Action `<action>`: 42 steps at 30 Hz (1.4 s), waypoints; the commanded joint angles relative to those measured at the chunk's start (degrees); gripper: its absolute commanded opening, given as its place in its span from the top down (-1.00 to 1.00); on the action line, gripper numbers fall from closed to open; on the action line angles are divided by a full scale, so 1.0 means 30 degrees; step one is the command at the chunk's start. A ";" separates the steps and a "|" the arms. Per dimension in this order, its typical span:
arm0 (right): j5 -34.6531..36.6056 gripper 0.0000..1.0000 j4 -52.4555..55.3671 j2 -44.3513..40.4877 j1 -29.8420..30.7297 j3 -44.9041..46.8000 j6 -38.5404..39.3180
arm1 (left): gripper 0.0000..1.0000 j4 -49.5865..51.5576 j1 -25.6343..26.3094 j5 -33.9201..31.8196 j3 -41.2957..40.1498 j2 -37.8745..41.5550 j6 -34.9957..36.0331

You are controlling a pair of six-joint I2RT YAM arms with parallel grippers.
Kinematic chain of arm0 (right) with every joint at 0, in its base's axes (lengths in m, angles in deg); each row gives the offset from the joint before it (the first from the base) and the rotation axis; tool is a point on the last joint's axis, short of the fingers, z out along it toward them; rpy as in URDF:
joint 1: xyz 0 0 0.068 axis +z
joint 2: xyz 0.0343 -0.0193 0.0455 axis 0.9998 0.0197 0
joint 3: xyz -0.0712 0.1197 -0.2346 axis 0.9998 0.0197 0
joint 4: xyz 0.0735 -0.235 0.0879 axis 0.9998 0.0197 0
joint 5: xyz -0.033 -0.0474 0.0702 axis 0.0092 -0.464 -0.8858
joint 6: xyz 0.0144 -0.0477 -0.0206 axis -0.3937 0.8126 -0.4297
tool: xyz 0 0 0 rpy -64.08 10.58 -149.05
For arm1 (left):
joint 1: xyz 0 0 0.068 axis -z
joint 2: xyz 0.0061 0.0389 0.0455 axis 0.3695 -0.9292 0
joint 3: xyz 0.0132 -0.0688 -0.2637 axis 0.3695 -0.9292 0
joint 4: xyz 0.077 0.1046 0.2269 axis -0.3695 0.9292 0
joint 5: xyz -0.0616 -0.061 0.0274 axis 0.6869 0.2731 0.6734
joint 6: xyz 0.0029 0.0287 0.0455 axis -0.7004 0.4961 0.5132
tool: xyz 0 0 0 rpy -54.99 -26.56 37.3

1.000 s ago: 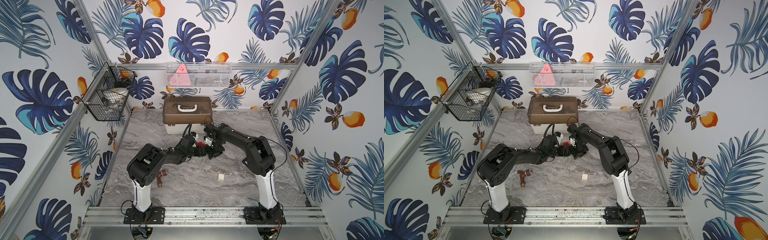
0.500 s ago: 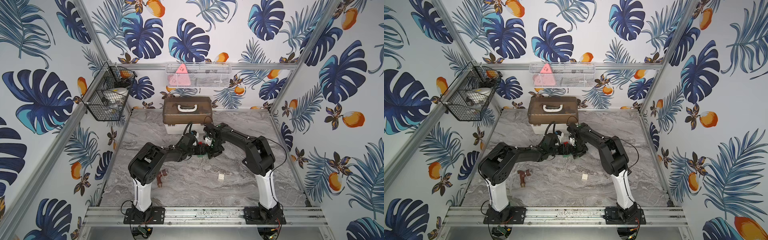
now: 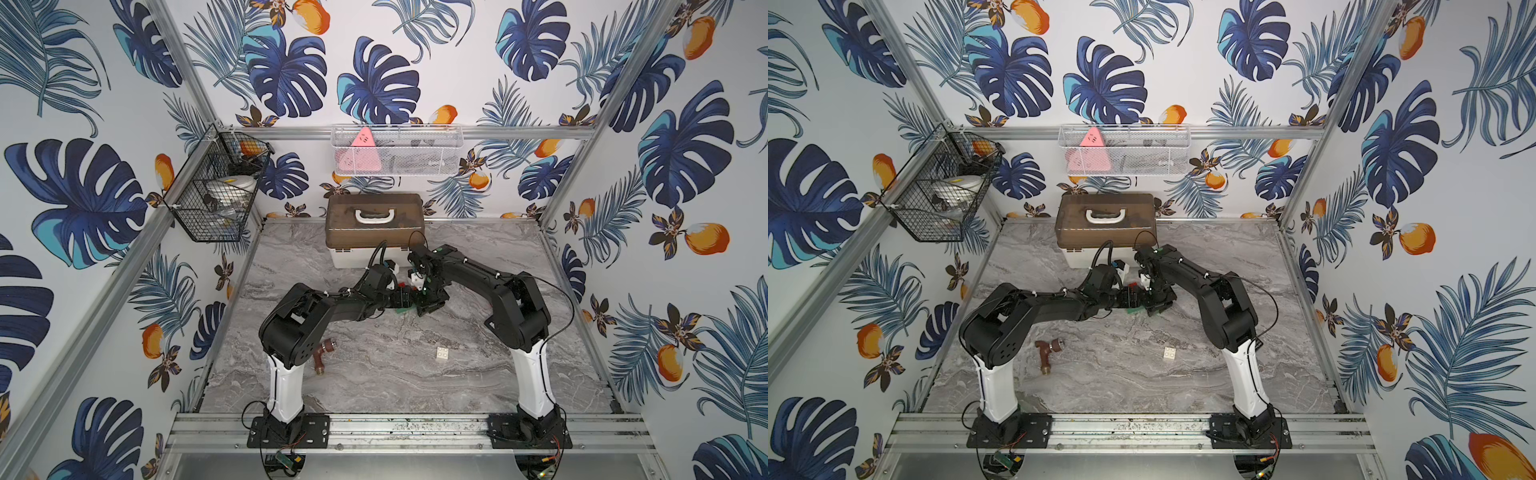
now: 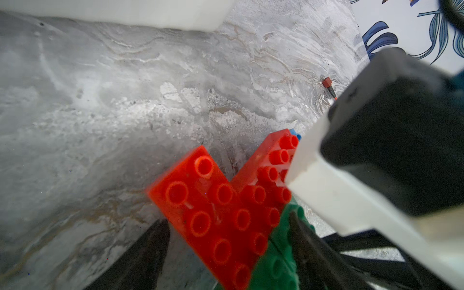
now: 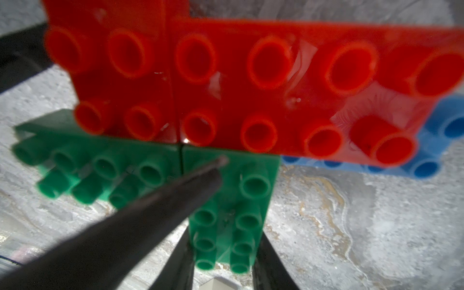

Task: Assemble a small pinwheel with lego
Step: Assemble the lego brick with the lego brick, then pick up the lego brick from the center of the board.

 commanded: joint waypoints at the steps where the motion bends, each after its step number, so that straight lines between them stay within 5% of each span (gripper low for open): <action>1: -0.0792 0.27 -0.0365 -0.0182 0.0072 0.0061 -0.0141 | -0.57 0.7523 -0.0013 -0.3130 -0.0269 -0.1087 0.0897; 19: -0.2204 -0.02 -0.1925 -0.2404 -0.1679 0.2333 -0.1159 | -0.48 0.7920 0.0006 -0.3180 0.0252 -0.1538 0.1376; 29: -0.4466 -0.10 -0.3727 -0.6745 -0.3621 0.7672 -0.2244 | -0.70 0.7891 0.0017 -0.2040 0.2227 -0.0086 0.1774; 42: -0.5727 -0.13 -0.3908 -1.1112 -0.3211 1.3117 -0.4140 | -0.97 0.5935 -0.0207 -0.0257 0.4294 0.0038 0.0669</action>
